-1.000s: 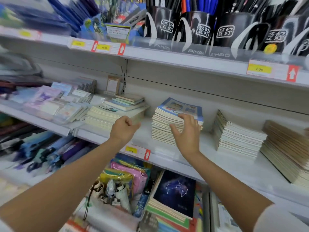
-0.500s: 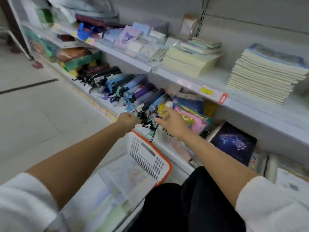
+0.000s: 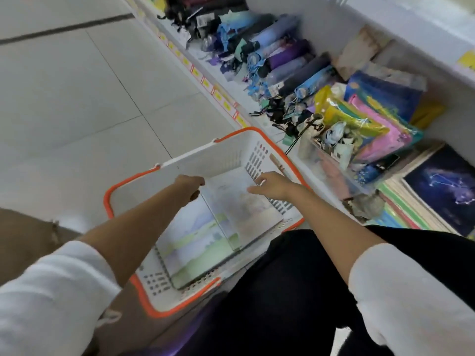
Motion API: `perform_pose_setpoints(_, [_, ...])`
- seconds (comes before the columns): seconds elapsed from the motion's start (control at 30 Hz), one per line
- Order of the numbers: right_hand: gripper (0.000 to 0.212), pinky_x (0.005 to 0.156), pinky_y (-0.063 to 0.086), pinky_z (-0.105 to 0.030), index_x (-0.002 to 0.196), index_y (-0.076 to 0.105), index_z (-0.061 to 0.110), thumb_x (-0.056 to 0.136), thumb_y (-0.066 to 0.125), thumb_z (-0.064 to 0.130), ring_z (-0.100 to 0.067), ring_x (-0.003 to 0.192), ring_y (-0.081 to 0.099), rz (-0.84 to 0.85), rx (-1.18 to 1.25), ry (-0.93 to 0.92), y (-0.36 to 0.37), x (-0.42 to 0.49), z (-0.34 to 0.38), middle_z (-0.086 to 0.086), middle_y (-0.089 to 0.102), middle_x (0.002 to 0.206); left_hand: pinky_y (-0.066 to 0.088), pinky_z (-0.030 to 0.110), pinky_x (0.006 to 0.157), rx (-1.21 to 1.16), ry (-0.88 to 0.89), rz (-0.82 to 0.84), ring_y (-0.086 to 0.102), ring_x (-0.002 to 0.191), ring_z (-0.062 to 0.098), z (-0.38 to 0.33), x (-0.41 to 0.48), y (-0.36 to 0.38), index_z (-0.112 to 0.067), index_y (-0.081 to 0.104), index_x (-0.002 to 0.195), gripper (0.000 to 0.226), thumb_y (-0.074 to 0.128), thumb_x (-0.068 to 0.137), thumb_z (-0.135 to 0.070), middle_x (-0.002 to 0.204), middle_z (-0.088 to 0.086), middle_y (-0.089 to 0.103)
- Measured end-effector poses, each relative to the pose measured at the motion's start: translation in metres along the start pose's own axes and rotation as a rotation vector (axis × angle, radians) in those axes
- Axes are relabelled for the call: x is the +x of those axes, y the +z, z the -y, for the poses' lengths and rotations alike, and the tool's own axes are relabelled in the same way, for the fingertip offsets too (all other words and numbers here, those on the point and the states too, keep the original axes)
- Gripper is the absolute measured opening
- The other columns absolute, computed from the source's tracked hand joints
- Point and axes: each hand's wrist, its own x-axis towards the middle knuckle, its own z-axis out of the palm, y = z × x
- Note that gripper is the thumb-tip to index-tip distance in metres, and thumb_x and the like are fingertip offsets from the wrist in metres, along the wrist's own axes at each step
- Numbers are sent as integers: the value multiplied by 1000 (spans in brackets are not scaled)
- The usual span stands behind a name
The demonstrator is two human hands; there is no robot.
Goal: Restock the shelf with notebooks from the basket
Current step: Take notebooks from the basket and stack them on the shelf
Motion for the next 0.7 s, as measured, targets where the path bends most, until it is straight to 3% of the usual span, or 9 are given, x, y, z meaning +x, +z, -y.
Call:
perform_pose_setpoints(0.13, [62,97,39,-33,136,48,7,89,64,44,-27,131,44,0,52,65,31,28,-21,-8,36,151,44,25,57,-47,-179,22,54,65,18,58,20,-16,-4,57,99,14,61,89,-13,92,10,52])
perform_pose_setpoints(0.27, [63,98,39,-32,136,47,8,88,64,45,-26,128,46,112,23,101,66,47,-37,-9,43,145,44,26,61,-72,-332,96,53,68,18,99,34,-17,-8,57,81,14,57,93,-15,87,9,52])
perform_pose_setpoints(0.33, [63,97,37,-30,138,45,8,90,63,43,-26,129,45,161,22,100,78,54,-41,-9,43,145,44,30,66,-15,-352,70,49,71,20,110,41,-11,-5,56,96,10,59,90,-13,95,13,50])
perform_pose_setpoints(0.47, [62,102,37,-32,142,40,7,92,61,38,-26,132,42,173,28,98,98,67,-42,-10,39,148,44,35,88,264,-370,-44,48,121,36,125,46,-3,1,38,139,55,59,90,-12,140,19,42])
perform_pose_setpoints(0.57, [62,103,37,-33,143,37,7,93,61,35,-27,133,41,201,41,109,110,73,-45,-11,37,148,44,41,95,344,-388,-151,46,124,38,143,50,-8,-14,45,137,69,68,74,-32,142,17,44])
perform_pose_setpoints(0.63, [67,105,38,-35,144,35,7,91,63,36,-29,131,41,200,27,126,117,77,-48,-13,37,147,33,44,107,462,-340,-212,35,132,38,161,72,-10,-28,38,141,58,56,86,-37,150,13,32])
perform_pose_setpoints(0.7, [73,106,39,-40,146,32,7,88,65,38,-31,130,41,176,-1,158,121,83,-52,-16,36,145,33,46,109,284,-379,-278,35,133,40,153,61,-9,-16,29,145,88,69,71,-43,150,18,30])
